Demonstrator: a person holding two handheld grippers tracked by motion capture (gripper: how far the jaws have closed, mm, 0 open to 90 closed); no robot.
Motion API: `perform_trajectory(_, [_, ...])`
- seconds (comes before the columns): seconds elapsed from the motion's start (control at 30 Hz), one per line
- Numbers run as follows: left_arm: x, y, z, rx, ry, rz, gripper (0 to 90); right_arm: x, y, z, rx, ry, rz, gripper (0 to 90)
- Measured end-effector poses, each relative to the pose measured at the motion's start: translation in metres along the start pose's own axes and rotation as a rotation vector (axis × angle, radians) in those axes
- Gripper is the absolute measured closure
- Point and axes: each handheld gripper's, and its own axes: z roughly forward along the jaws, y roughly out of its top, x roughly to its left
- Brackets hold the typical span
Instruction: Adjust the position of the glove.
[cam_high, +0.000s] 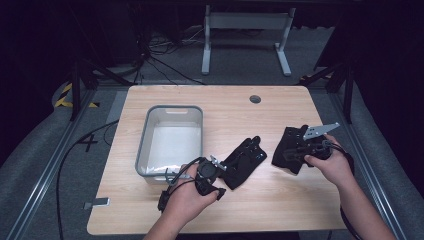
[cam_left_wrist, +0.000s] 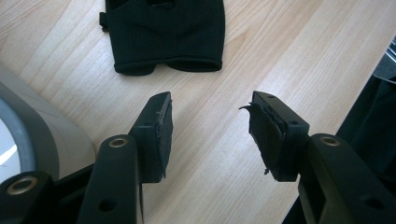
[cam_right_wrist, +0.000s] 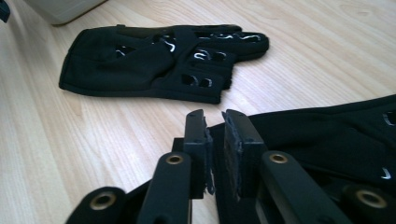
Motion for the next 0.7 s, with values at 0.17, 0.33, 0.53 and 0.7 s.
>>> perform_trajectory(0.17, [0.001, 0.000, -0.004, -0.017, 0.002, -0.004, 49.4, 0.006, 0.004, 0.002, -0.017, 0.018, -0.009, 78.3])
perform_trajectory(0.33, [0.001, 0.002, -0.005, -0.048, -0.028, -0.004, 49.3, 0.014, 0.012, 0.006, -0.031, 0.052, -0.002, 76.3])
perform_trajectory(0.53, [0.004, 0.002, -0.004, -0.099, -0.031, -0.025, 53.5, 0.013, 0.023, 0.015, -0.050, 0.061, 0.018, 74.5])
perform_trajectory(0.7, [0.004, 0.003, 0.003, -0.098, -0.039, -0.014, 56.6, -0.001, 0.033, 0.035, -0.011, 0.021, 0.025, 71.2])
